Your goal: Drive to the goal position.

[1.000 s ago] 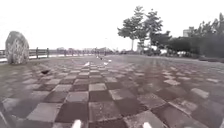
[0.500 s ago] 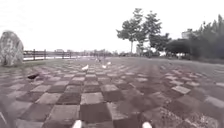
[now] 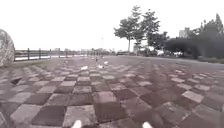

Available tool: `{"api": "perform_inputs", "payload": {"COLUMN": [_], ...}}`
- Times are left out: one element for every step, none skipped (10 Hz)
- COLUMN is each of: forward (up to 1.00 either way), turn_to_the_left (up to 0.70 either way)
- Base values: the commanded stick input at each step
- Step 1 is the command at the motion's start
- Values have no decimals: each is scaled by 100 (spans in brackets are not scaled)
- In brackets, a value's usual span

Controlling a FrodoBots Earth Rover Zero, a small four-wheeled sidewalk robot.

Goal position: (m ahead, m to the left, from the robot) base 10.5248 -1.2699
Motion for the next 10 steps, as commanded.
{"api": "perform_inputs", "payload": {"forward": [85, 85, 85, 85, 85, 85, 85, 85, 85, 85], "turn_to_the_left": [1, 1, 1, -9, -33, -33, -33, -33, -33, -33]}}
